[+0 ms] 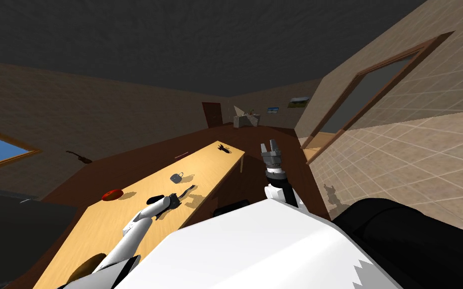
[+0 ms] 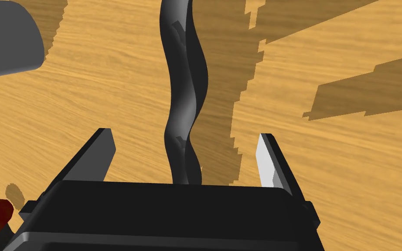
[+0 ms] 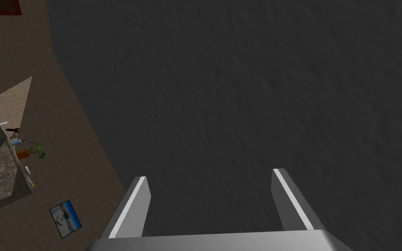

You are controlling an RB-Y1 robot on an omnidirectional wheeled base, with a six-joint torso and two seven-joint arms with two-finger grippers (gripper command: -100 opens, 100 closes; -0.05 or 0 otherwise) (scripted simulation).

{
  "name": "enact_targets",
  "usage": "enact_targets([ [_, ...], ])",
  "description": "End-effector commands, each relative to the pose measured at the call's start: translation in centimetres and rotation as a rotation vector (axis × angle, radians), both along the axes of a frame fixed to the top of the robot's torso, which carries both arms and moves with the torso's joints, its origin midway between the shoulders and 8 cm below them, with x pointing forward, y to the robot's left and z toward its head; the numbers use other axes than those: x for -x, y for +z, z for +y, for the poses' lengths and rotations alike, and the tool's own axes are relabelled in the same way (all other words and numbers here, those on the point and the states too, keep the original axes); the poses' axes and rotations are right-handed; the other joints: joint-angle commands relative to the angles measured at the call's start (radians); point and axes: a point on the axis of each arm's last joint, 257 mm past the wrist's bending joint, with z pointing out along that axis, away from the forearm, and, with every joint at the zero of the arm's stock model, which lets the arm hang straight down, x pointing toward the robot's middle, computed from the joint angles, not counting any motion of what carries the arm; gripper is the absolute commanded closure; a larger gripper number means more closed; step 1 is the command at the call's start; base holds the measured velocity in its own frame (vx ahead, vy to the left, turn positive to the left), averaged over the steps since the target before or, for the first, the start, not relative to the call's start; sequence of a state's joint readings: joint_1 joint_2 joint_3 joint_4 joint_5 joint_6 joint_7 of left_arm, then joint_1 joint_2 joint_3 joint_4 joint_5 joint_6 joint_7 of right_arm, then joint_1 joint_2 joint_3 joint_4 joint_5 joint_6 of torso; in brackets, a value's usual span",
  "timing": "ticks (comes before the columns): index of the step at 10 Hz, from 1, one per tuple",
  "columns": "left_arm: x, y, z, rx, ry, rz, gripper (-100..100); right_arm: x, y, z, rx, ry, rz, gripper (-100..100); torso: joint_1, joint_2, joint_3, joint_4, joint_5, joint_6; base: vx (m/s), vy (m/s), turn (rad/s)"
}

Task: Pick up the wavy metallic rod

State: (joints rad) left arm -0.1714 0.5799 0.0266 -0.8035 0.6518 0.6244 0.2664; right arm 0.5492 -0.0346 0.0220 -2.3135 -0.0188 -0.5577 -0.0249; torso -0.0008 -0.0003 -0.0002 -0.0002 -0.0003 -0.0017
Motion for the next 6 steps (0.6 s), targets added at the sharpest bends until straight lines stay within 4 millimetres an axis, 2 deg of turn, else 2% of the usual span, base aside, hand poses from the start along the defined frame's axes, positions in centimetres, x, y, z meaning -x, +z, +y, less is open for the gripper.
enact_targets([
  [1, 1.1, -0.3, 1.1, 0.017, 0.036, 0.034, -100, 0.0, 0.0, 0.0, 0.0, 0.0, 0.0, 0, 0.0, 0.0, 0.0, 0.0, 0.0, 0.0, 0.007, -0.008, -0.082],
  [5, 3.2, -0.3, 3.2, 0.045, 0.114, 0.1, -100, 0.0, 0.0, 0.0, 0.0, 0.0, 0.0, 0, 0.0, 0.0, 0.0, 0.0, 0.0, 0.0, 0.009, -0.006, -0.086],
  [6, 3.2, -0.3, 3.2, 0.045, 0.114, 0.1, -100, 0.0, 0.0, 0.0, 0.0, 0.0, 0.0, 0, 0.0, 0.0, 0.0, 0.0, 0.0, 0.0, 0.006, -0.003, -0.027],
])
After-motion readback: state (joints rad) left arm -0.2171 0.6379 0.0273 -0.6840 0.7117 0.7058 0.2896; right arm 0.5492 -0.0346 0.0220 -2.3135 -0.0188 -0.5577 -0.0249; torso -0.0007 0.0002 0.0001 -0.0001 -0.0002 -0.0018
